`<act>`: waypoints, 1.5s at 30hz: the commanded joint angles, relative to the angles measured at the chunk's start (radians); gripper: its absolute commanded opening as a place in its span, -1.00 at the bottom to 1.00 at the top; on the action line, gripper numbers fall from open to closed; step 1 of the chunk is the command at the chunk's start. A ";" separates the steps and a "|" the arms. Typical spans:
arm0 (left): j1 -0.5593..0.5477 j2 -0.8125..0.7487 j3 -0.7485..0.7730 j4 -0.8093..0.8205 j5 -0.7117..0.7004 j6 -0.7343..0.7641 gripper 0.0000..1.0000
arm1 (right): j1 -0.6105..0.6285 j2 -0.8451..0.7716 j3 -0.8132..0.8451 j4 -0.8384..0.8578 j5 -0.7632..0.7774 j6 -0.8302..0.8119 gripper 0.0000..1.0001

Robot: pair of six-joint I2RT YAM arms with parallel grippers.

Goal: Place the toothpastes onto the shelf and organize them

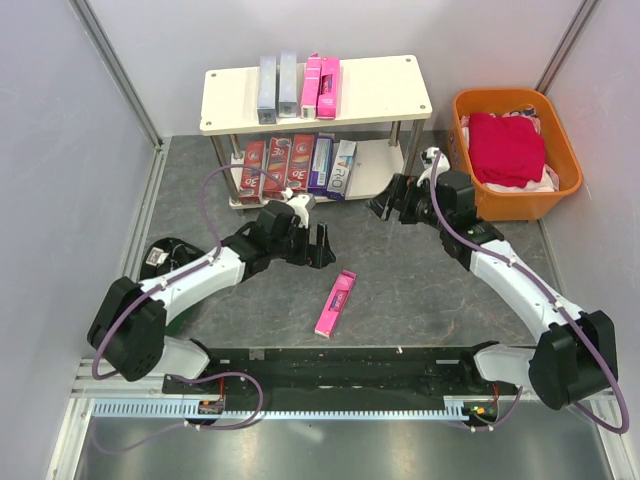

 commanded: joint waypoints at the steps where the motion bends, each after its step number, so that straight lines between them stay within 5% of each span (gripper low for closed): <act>1: -0.035 0.029 0.033 0.005 -0.045 0.046 0.82 | 0.014 -0.020 -0.056 -0.009 0.003 -0.011 0.96; 14: -0.211 0.185 0.082 -0.047 -0.118 0.075 0.65 | 0.023 0.009 -0.082 -0.005 0.007 -0.007 0.96; 25: -0.377 0.397 0.232 -0.173 -0.451 0.014 0.55 | 0.023 0.011 -0.084 -0.009 0.006 -0.007 0.96; 36: -0.406 0.486 0.331 -0.300 -0.622 -0.048 -0.16 | 0.023 0.012 -0.084 -0.016 0.011 -0.015 0.96; 45: -0.357 0.369 0.340 -0.276 -0.577 -0.031 -0.34 | 0.023 0.006 -0.085 -0.016 0.004 -0.014 0.96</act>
